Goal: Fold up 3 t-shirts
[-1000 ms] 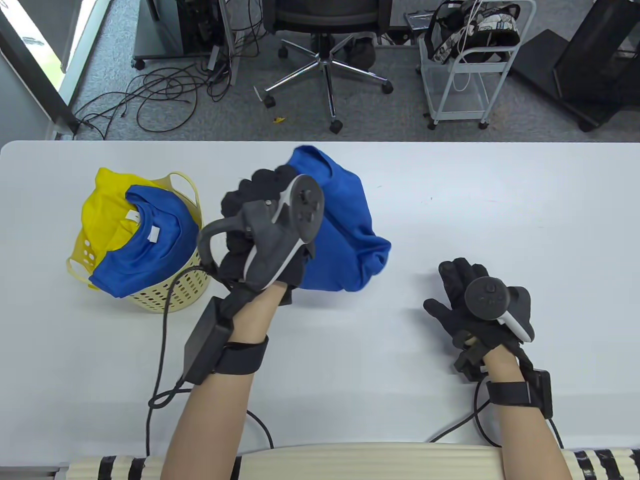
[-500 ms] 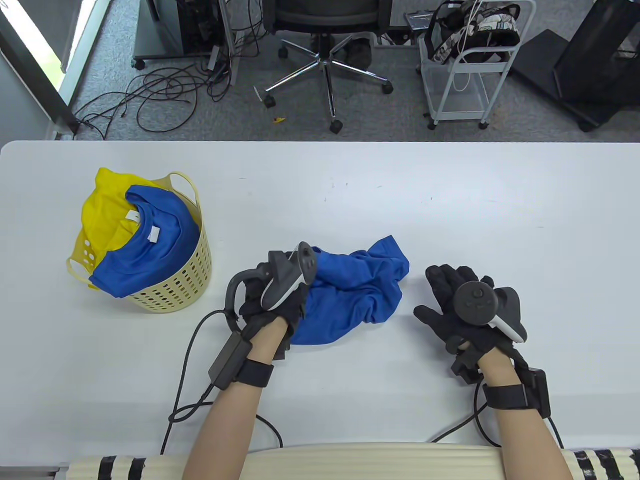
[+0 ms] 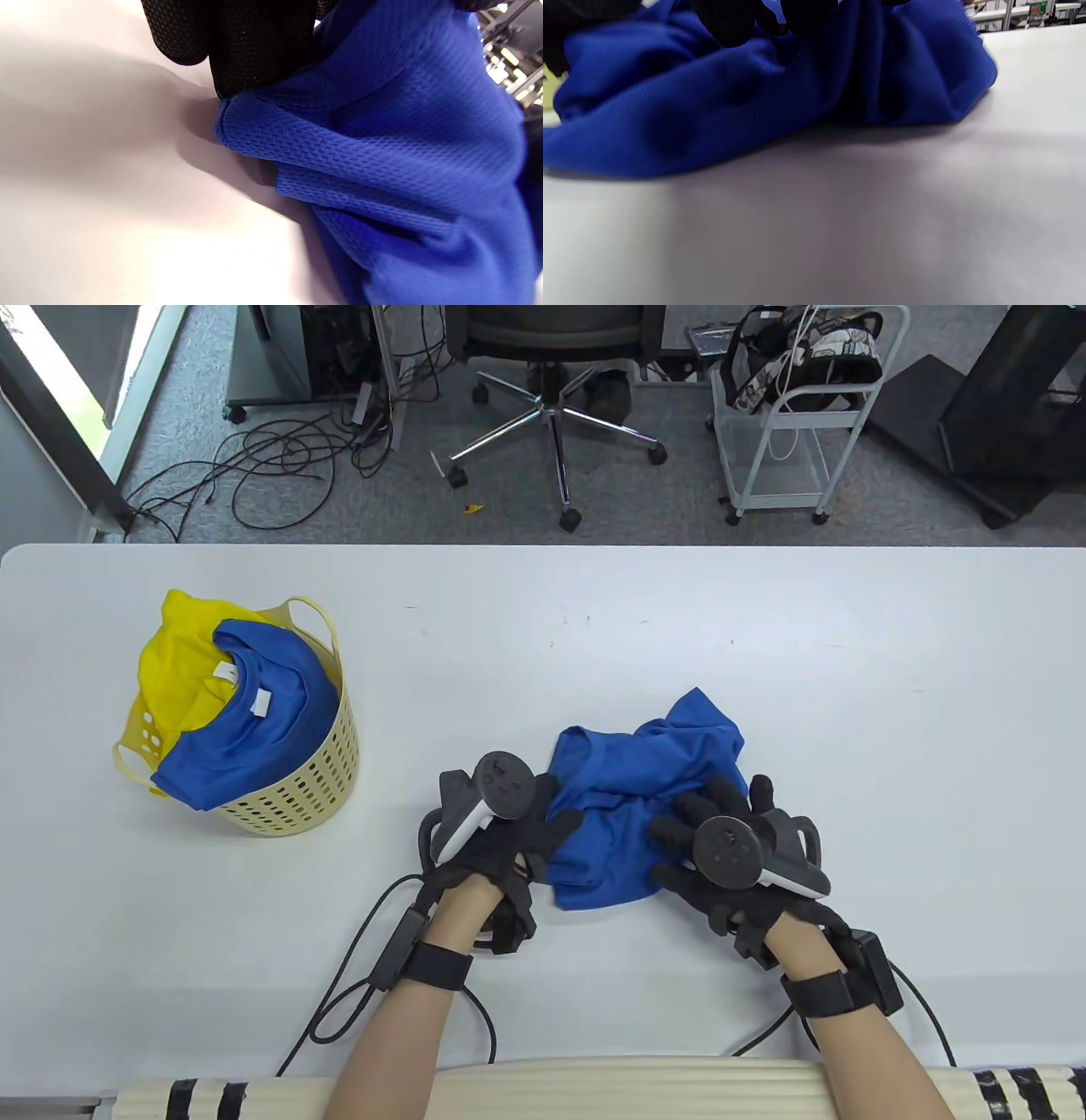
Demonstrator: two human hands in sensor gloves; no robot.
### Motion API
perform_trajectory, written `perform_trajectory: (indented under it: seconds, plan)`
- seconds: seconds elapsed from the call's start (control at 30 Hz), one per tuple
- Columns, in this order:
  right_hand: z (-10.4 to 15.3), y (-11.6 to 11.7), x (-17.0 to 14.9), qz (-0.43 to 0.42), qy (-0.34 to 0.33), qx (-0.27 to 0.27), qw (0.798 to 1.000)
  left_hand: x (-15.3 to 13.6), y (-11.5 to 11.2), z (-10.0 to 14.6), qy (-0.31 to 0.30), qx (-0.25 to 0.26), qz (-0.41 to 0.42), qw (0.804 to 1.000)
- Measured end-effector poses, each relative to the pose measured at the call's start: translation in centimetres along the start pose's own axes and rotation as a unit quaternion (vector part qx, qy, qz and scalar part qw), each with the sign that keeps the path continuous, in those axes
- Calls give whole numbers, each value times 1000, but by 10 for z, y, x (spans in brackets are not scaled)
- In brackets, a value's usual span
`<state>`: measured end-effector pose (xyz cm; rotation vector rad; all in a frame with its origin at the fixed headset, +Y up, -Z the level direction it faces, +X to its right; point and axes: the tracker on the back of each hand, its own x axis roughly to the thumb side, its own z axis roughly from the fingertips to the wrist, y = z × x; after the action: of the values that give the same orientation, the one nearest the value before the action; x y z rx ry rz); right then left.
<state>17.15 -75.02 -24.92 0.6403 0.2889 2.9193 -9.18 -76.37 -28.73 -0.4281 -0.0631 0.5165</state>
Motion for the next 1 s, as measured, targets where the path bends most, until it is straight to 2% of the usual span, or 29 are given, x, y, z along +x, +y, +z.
perform_trajectory:
  seconds: [0.07, 0.13, 0.3, 0.37, 0.47, 0.57, 0.7, 0.77, 1.0]
  plan:
    - [-4, 9, -4, 31, 24, 31, 999, 0, 3, 4, -5, 14, -30, 999]
    - [-10, 17, -13, 92, 67, 62, 992, -2, 10, 11, -8, 55, -76, 996]
    - [-14, 12, -32, 116, 112, 44, 986, -7, 18, 23, 4, 123, -115, 986]
    - [-14, 12, -41, 103, 136, 37, 985, -4, 17, 26, -1, 132, -118, 984]
    - [-12, 11, -49, 95, 167, 43, 980, 8, 9, 27, -45, 109, -150, 982]
    - [-10, 9, -52, 102, 166, 35, 980, 23, -9, 27, -50, 99, -216, 970]
    - [-3, -4, -53, 56, 157, -17, 986, 35, -27, 23, -56, 62, -270, 959]
    - [0, -7, -52, 43, 146, -31, 988, 37, -34, 18, -42, 20, -288, 957]
    - [-1, -7, -51, 29, 127, -45, 990, 43, -47, 11, -35, 43, -350, 935]
